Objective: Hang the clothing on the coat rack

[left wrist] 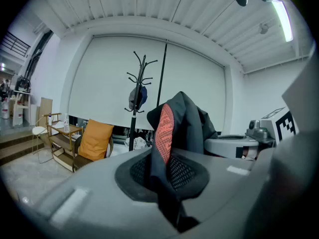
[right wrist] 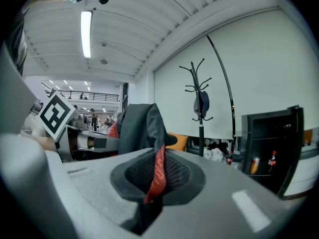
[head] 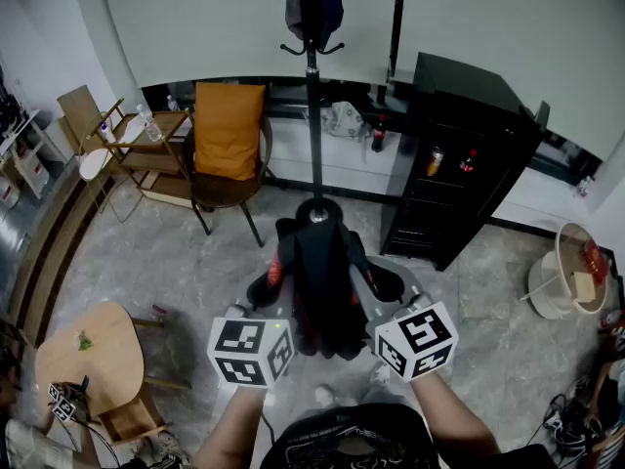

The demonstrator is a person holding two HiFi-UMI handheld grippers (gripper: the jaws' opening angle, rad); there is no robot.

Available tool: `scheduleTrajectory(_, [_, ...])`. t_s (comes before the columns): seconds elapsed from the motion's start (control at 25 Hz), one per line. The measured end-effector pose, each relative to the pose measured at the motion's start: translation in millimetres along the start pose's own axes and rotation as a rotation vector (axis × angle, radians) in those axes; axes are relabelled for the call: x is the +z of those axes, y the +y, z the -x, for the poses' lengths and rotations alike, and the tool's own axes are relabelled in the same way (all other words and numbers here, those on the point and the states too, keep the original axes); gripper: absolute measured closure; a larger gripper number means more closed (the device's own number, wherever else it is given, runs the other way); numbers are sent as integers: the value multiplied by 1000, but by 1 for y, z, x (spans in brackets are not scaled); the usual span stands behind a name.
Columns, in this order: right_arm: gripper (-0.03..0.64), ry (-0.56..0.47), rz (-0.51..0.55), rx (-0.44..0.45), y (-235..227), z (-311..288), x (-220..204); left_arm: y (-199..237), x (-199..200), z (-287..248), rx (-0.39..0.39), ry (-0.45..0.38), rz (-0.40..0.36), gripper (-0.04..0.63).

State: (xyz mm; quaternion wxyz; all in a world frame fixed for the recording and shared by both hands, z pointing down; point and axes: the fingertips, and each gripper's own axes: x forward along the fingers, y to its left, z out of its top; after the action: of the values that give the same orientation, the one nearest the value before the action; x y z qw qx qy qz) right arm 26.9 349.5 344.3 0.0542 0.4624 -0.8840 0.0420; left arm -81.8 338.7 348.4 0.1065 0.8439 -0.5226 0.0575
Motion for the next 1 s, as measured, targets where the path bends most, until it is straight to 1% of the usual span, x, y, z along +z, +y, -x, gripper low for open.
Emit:
scheduleTrajectory(0.16, [588,-9,-4,-15,-2,1,3,-2,2,-3,-20,-6,4,569])
scheduleTrajectory(0.4, [588,-18,-17,-31,-14,-1,2,-11,5,-14,-44,-9,-15,569])
scheduleTrajectory(0.68, [588,-30,-21,0,-21,-16,1,-5,9,-29,-24,-10,-32,569])
scheduleTrajectory(1.0, [588,-21,-54,37,-46,-50,-6,11,7,-63,20,19,-29,569])
